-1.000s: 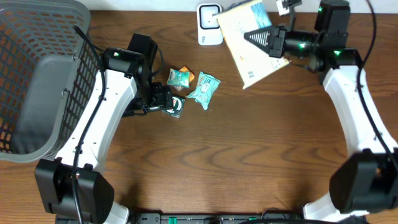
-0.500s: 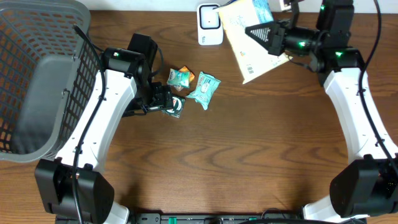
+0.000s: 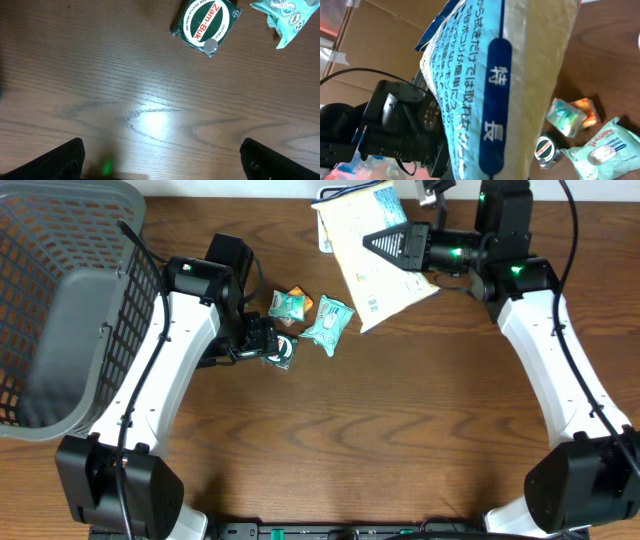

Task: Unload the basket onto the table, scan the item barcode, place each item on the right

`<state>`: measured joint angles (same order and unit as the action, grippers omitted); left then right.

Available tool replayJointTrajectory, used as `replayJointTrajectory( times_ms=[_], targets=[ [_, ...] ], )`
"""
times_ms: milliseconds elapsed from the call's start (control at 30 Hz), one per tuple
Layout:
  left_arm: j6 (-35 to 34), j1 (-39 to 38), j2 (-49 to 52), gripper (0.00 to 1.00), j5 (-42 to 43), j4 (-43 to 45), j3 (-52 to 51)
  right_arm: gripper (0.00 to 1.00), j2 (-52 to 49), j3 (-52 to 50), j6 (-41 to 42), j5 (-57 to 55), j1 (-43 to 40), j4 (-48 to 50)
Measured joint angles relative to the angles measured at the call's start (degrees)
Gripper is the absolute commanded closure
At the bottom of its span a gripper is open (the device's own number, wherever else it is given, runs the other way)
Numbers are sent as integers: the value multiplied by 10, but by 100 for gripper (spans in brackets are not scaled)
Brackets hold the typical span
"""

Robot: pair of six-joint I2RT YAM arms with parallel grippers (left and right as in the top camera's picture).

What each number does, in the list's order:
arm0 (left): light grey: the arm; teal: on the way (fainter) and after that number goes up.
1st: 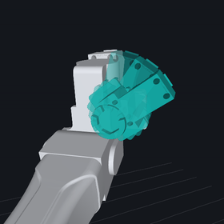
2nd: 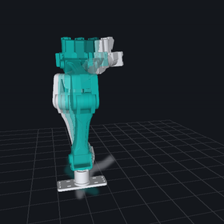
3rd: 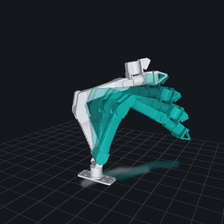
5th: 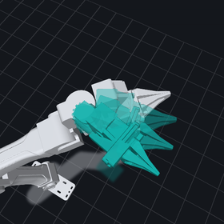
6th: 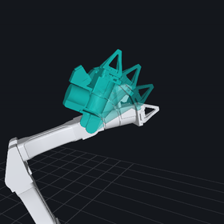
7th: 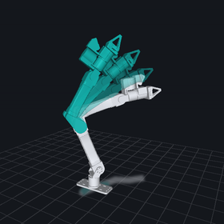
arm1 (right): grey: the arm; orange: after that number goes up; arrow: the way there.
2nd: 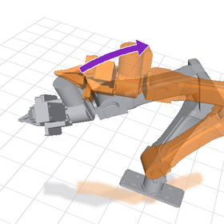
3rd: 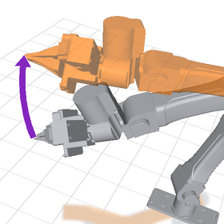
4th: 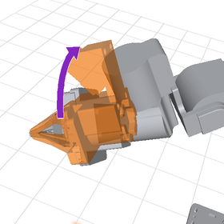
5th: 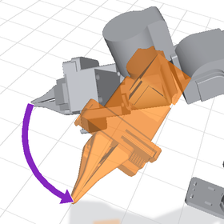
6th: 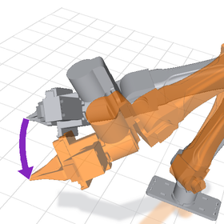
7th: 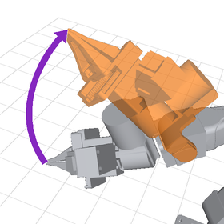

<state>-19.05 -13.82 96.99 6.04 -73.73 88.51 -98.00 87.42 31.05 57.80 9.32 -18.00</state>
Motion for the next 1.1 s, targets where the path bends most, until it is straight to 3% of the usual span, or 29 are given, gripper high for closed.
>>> replayJointTrajectory(
  times_ms=[333,700,867,1100],
  targets=[
    [0,0,0,2,0,0,0,99,0,0,0,-23,3,-17],
    [0,0,0,2,0,0,0,99,0,0,-18,-134,3,-100],
    [0,0,0,3,0,0,0,99,-2,1,-47,-416,18,-219],
    [0,0,0,3,0,0,0,99,-56,1,-77,-762,45,-285]
  ],
)
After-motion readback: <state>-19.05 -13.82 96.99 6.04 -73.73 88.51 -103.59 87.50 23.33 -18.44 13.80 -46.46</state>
